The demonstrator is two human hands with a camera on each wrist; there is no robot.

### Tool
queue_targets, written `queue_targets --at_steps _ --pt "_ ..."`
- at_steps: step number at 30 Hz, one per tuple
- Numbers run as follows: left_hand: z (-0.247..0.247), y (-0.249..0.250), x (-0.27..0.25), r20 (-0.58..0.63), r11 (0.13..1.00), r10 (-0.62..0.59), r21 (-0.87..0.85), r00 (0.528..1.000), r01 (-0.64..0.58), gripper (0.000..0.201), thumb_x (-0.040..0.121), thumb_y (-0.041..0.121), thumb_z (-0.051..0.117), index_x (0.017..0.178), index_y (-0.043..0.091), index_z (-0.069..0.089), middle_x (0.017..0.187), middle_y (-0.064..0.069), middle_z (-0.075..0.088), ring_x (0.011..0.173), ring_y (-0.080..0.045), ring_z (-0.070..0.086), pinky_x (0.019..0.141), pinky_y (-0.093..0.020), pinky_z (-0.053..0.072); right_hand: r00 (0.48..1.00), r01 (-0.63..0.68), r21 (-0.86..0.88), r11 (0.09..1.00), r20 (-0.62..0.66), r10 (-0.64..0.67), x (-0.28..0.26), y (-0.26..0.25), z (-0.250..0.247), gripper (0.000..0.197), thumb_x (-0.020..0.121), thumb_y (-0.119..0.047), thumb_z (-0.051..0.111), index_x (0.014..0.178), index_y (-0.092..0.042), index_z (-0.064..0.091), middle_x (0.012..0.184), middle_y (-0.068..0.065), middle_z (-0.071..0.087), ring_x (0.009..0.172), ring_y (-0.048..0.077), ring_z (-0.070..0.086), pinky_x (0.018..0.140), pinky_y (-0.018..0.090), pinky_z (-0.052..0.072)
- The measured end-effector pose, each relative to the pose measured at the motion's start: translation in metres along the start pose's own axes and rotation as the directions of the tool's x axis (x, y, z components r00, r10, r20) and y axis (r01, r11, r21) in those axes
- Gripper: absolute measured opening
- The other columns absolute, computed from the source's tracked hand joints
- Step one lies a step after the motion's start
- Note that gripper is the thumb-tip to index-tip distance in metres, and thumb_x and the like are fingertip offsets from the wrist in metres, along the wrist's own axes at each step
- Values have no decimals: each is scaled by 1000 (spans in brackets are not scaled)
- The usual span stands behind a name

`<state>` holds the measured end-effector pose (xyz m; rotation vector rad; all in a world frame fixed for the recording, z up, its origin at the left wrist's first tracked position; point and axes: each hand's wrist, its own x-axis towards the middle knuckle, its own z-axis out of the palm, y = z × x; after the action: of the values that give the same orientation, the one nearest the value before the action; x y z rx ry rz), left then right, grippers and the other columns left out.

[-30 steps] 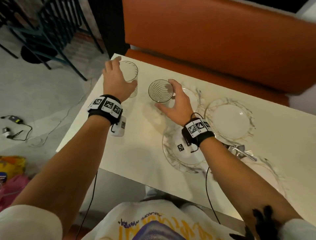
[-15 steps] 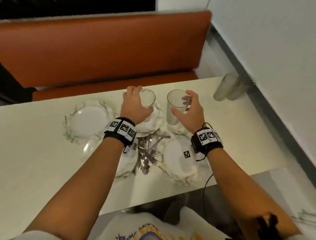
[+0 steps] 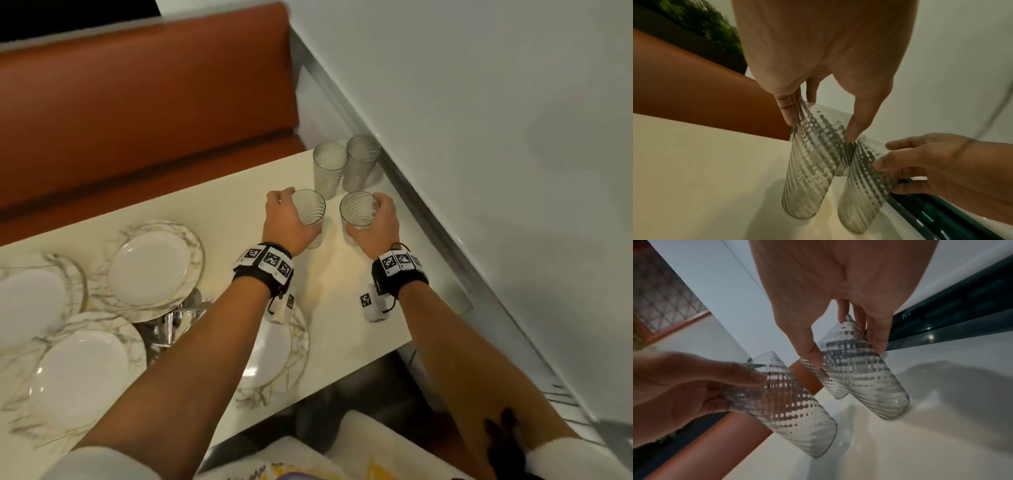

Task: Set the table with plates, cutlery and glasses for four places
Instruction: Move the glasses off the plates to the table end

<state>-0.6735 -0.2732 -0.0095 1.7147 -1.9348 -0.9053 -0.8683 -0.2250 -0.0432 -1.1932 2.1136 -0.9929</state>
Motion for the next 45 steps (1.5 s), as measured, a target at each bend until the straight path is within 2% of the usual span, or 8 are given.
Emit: queue_targets --at_steps 4,22,26,29,32,36,39,45 --pt "30 20 20 18 1000 -4 -11 1000 4 98 74 30 90 152 7 37 147 -13 39 135 -31 46 112 -43 45 1000 -17 13 1000 -16 17 25 16 -9 93 66 -30 88 142 -8 39 139 12 46 124 28 53 102 37 48" --pt "89 51 47 -86 996 15 -88 996 -22 95 77 23 90 151 0 36 147 -17 40 135 -32 47 111 -40 45 1000 -11 16 1000 28 11 81 29 -28 101 72 -35 85 153 -12 30 148 9 46 134 23 48 111 43 44" --pt "87 49 43 -74 991 40 -122 996 -49 103 73 21 94 152 -1 33 147 -19 38 137 -32 44 112 -30 36 998 -13 -20 1000 68 14 81 31 -33 116 72 -36 86 159 -14 12 160 11 32 146 26 35 119 41 34" --pt "78 40 36 -44 993 35 -108 998 -39 114 69 34 96 155 5 29 151 -15 36 140 -30 42 112 -36 40 995 -47 -64 997 91 52 72 32 -36 123 74 -26 86 160 -14 0 167 12 14 153 28 18 122 42 22" --pt "66 19 23 -9 996 35 -78 999 -36 110 74 46 91 157 8 28 152 -14 38 138 -30 46 112 -42 45 995 -101 -114 988 -25 99 54 38 -33 110 74 -21 80 159 -11 11 160 16 28 149 34 25 121 51 25" --pt "41 -22 -7 -30 995 52 -81 998 -55 59 90 30 76 140 10 53 129 -9 62 112 -23 62 100 -44 53 976 -179 -49 983 -137 171 8 44 -9 71 77 -11 72 142 -10 42 129 11 58 126 31 45 109 49 39" --pt "15 -60 -34 -38 994 3 -111 999 -7 25 96 22 67 120 15 68 101 -1 73 90 -17 69 89 -42 58 992 -126 -16 992 -8 126 -30 42 19 49 79 -6 68 125 -15 55 108 5 64 109 30 55 98 49 48" --pt "-42 -149 -93 -74 974 -186 -141 980 175 17 96 16 63 109 21 74 94 1 77 87 -16 72 87 -38 61 905 -29 -165 986 415 96 -91 22 84 35 86 -15 68 120 -17 62 103 4 68 100 24 65 95 40 53"
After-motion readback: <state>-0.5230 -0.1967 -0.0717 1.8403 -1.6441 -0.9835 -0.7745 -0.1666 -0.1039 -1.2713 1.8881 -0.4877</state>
